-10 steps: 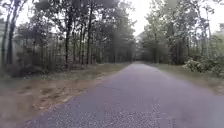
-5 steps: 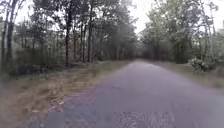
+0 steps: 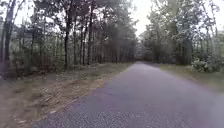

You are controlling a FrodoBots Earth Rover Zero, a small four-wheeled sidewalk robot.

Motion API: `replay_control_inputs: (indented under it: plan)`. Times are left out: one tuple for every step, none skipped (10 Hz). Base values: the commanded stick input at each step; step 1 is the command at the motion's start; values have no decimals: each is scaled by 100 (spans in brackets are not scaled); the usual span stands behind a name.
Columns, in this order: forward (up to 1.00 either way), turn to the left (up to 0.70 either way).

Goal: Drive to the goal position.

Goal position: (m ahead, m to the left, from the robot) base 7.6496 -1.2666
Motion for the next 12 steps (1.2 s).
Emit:
replay_control_inputs:
  plan:
    - [45,0]
    - [45,0]
    - [45,0]
    - [45,0]
    - [45,0]
    - [45,0]
    - [45,0]
    - [45,0]
    - [45,-1]
    - [45,-18]
    - [45,-27]
    - [45,-27]
